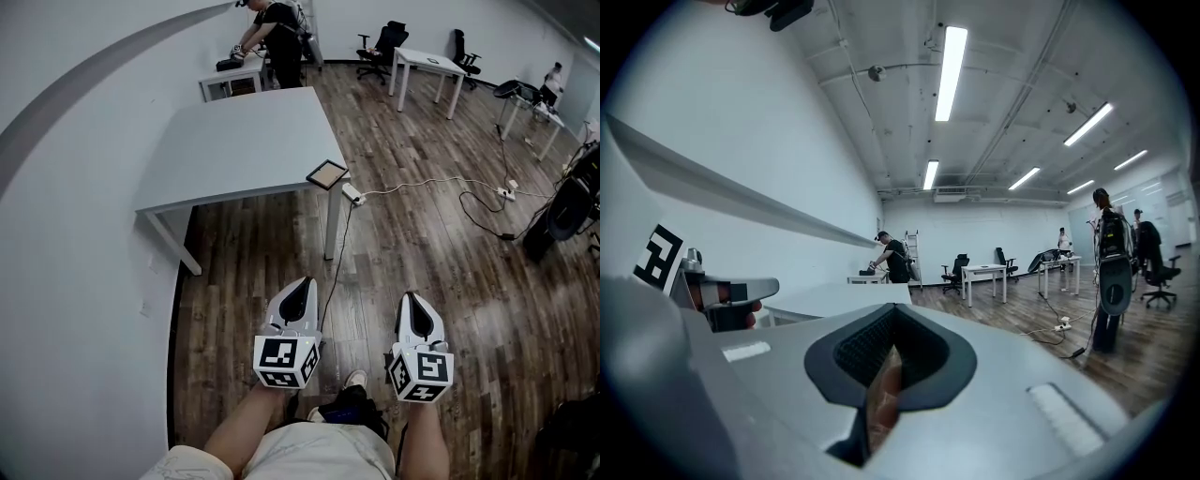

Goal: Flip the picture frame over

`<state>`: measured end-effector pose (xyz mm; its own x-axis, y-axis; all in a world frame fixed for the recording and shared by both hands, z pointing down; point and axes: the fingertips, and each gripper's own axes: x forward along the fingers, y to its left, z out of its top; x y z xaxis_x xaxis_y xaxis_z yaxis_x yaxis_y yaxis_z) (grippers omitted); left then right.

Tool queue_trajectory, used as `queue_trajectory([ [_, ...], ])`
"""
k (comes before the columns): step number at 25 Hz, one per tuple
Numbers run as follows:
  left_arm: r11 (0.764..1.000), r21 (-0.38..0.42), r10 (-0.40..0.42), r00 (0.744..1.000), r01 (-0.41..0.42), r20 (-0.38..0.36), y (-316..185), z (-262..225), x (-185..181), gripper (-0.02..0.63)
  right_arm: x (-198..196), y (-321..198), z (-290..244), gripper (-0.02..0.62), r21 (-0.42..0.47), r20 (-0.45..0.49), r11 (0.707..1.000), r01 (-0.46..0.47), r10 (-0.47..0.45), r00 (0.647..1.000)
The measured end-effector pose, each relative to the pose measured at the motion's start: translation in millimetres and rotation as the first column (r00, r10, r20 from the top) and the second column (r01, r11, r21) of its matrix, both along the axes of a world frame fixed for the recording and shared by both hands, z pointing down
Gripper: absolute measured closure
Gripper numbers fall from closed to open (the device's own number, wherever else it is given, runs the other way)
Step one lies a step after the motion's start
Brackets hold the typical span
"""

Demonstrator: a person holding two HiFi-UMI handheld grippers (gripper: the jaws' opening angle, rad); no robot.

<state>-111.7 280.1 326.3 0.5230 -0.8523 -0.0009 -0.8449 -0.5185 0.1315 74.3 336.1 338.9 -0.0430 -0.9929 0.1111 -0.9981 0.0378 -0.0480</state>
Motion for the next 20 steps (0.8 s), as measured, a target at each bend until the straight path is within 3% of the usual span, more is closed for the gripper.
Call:
queue_trajectory([
  [9,1.000,0.004,-0.012,1.000,0.012,-0.010,-48,1,21,0.606,26,-48,5,0.570,0.007,0.007,1.000,0.003,-0.003,1.000],
  [20,1.000,0.015,-0.006,1.000,0.005,0.022,-133,-8,99,0.606,101,-135,2,0.569,0.003,0.015,1.000,0.012,-0.012,1.000],
])
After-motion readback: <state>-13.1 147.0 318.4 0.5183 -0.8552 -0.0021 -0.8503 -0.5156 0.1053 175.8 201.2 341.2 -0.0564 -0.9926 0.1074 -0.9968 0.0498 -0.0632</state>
